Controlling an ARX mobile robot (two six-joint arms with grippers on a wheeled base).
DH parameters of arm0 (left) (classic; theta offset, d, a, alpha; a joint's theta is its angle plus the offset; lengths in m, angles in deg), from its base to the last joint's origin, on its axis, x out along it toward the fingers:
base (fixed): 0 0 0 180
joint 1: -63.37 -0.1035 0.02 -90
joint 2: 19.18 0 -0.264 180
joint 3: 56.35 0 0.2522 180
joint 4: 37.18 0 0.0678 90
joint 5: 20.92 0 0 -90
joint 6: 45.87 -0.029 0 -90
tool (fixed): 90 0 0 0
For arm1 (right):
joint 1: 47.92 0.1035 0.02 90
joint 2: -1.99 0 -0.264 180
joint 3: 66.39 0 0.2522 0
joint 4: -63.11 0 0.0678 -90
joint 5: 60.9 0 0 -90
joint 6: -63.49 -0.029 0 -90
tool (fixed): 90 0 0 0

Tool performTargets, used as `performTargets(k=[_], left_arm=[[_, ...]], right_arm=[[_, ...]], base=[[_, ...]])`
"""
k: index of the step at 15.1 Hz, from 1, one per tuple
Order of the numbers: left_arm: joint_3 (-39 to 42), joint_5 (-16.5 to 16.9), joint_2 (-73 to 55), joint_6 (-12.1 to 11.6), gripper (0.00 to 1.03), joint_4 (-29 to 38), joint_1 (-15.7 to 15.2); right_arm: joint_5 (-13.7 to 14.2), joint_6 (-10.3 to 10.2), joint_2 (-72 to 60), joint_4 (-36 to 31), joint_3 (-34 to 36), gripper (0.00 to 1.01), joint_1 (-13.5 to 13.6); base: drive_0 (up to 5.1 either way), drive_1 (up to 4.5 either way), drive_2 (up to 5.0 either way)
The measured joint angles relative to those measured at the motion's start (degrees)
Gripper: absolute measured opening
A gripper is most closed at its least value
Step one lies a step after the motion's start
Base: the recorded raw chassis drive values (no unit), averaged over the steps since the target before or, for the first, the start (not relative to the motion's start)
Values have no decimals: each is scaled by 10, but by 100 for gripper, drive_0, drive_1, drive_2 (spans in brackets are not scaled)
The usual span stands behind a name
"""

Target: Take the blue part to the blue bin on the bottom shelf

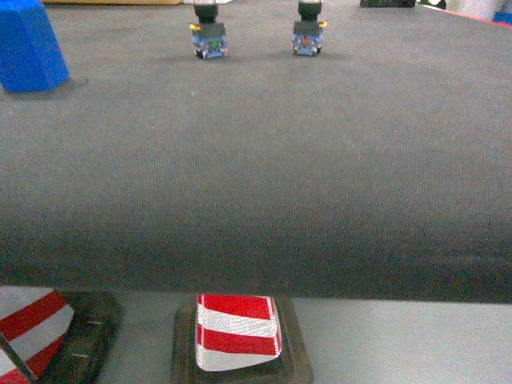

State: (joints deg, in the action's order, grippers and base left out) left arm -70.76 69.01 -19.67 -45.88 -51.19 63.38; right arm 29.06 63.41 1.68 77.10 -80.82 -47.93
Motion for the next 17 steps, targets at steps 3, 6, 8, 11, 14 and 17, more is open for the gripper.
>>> performTargets(k=[3,6,8,11,14,17], left_arm=[[0,0,0,0,98,0,0],[0,0,0,0,98,0,0],[0,0,0,0,98,0,0],[0,0,0,0,98,0,0],[0,1,0,0,98,0,0],[0,1,0,0,98,2,0]], right_arm=[[0,0,0,0,0,98,0],[0,0,0,0,0,98,0],[0,-1,0,0,0,98,0],[0,0,0,0,0,98,0],[0,-1,0,1,0,98,0],[1,-1,0,-2,0,98,0]], base=[[0,0,0],[0,0,0],[0,0,0],[0,0,0],[0,0,0],[0,0,0]])
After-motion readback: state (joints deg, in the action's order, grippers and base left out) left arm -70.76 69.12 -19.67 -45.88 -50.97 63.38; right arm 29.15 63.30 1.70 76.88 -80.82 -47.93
